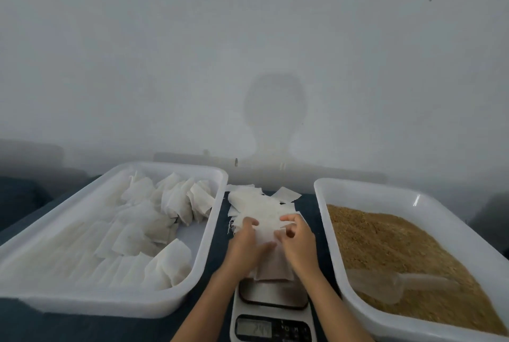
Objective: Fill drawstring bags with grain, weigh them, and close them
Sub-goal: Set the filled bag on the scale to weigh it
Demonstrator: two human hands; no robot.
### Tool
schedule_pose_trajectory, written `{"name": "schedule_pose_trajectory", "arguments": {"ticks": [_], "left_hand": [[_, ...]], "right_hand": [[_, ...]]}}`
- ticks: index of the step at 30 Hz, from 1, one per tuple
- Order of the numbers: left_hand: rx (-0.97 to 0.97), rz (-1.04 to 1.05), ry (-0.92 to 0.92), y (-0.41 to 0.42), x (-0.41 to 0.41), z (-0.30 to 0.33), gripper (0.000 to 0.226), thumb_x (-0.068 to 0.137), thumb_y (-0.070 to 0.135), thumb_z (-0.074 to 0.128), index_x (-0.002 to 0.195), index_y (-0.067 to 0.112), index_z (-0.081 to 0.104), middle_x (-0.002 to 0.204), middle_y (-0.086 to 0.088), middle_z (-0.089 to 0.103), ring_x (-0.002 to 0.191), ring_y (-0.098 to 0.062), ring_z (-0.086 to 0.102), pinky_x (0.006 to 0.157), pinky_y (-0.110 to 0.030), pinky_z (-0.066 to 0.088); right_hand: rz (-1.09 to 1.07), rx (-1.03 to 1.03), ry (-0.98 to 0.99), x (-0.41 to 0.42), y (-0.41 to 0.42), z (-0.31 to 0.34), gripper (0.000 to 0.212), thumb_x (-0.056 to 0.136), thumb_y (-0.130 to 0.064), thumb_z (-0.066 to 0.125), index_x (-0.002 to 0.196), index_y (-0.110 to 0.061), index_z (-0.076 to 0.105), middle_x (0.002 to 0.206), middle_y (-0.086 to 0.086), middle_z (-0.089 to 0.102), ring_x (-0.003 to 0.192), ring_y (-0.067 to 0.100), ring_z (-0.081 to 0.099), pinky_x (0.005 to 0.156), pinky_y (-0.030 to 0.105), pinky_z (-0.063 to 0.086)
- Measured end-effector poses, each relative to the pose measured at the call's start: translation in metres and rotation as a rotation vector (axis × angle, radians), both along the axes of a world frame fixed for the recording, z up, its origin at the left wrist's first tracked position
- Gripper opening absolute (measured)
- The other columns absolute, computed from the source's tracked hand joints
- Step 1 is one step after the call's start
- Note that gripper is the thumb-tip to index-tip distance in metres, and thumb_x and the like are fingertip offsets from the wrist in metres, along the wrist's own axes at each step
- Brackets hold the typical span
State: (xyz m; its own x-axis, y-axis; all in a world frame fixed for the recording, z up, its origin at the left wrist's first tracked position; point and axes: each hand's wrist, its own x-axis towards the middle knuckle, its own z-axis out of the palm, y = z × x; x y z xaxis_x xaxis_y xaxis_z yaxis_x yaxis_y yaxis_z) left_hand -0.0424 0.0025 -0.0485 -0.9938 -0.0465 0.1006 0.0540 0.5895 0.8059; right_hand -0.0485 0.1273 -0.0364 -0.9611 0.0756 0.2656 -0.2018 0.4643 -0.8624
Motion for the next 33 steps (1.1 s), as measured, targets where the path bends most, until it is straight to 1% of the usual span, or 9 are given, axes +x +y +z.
{"name": "schedule_pose_trajectory", "arguments": {"ticks": [4,10,16,20,22,25,28,31,33], "left_hand": [[-0.057,0.113,0.113,-0.002,0.008,0.029,0.035,0.086,0.03,0.063,0.114,0.023,0.043,0.082,0.014,0.051,0.073,-0.002,0.053,0.055,-0.011,0.033],[-0.292,0.291,0.298,-0.056,0.023,0.093,0.008,0.089,0.022,0.054,0.086,0.014,0.052,0.079,0.0,0.054,0.078,-0.02,0.053,0.06,-0.022,0.027],[-0.305,0.37,0.062,-0.146,0.027,0.111,0.013,0.084,0.017,0.062,0.077,0.01,0.054,0.094,-0.018,0.066,0.091,-0.031,0.061,0.066,-0.029,0.04],[-0.17,0.345,-0.168,-0.183,0.03,0.085,0.014,0.086,0.011,0.062,0.094,-0.001,0.058,0.096,-0.025,0.062,0.09,-0.032,0.064,0.078,-0.04,0.054],[-0.215,0.325,-0.285,-0.191,0.031,0.071,0.01,0.088,0.011,0.058,0.089,0.002,0.053,0.093,-0.025,0.063,0.085,-0.032,0.067,0.069,-0.038,0.054],[-0.271,0.287,-0.415,-0.197,0.03,0.06,0.019,0.091,0.009,0.051,0.075,0.009,0.041,0.064,-0.014,0.057,0.045,-0.018,0.058,0.043,-0.026,0.041],[-0.305,0.292,-0.46,-0.199,0.029,0.061,0.01,0.089,0.006,0.051,0.084,0.006,0.041,0.058,-0.01,0.053,0.046,-0.017,0.052,0.043,-0.025,0.04],[-0.315,0.305,-0.461,-0.2,0.026,0.058,0.013,0.09,0.006,0.051,0.098,0.003,0.042,0.079,-0.019,0.064,0.053,-0.021,0.057,0.051,-0.03,0.048],[-0.367,0.316,-0.447,-0.202,0.024,0.056,0.02,0.091,0.008,0.05,0.109,0.001,0.045,0.097,-0.019,0.064,0.074,-0.028,0.064,0.061,-0.033,0.052]], "right_hand": [[0.051,-0.098,0.119,0.003,-0.016,0.03,0.023,0.083,-0.004,0.067,0.097,-0.02,0.059,0.083,-0.01,0.064,0.082,0.007,0.063,0.074,0.02,0.048],[0.253,-0.152,0.27,0.0,-0.074,0.084,0.02,0.086,-0.006,0.063,0.092,-0.024,0.058,0.081,-0.011,0.063,0.078,0.0,0.06,0.069,0.008,0.044],[0.36,-0.018,0.167,-0.006,-0.147,0.086,0.024,0.092,0.0,0.043,0.112,-0.009,0.051,0.101,-0.001,0.055,0.09,0.01,0.052,0.077,0.017,0.04],[0.433,0.348,-0.002,-0.007,-0.18,0.055,0.028,0.092,-0.001,0.039,0.117,-0.006,0.05,0.116,0.009,0.057,0.101,0.021,0.054,0.08,0.026,0.039],[0.495,0.586,-0.101,-0.005,-0.193,0.041,0.028,0.094,-0.005,0.041,0.12,-0.004,0.052,0.125,0.014,0.054,0.112,0.029,0.054,0.09,0.033,0.041],[0.588,0.856,-0.27,-0.004,-0.206,0.031,0.033,0.095,-0.007,0.043,0.127,0.0,0.049,0.13,0.018,0.053,0.118,0.033,0.052,0.096,0.037,0.041],[0.654,0.921,-0.358,-0.005,-0.213,0.028,0.04,0.094,-0.008,0.049,0.133,0.002,0.044,0.134,0.02,0.049,0.123,0.033,0.048,0.099,0.037,0.038],[0.68,0.913,-0.379,-0.005,-0.215,0.027,0.035,0.095,-0.01,0.048,0.129,0.0,0.049,0.132,0.019,0.051,0.12,0.032,0.05,0.099,0.036,0.038],[0.715,0.871,-0.403,-0.007,-0.214,0.026,0.034,0.095,-0.013,0.049,0.127,-0.003,0.054,0.131,0.016,0.053,0.116,0.03,0.052,0.097,0.035,0.039]]}}
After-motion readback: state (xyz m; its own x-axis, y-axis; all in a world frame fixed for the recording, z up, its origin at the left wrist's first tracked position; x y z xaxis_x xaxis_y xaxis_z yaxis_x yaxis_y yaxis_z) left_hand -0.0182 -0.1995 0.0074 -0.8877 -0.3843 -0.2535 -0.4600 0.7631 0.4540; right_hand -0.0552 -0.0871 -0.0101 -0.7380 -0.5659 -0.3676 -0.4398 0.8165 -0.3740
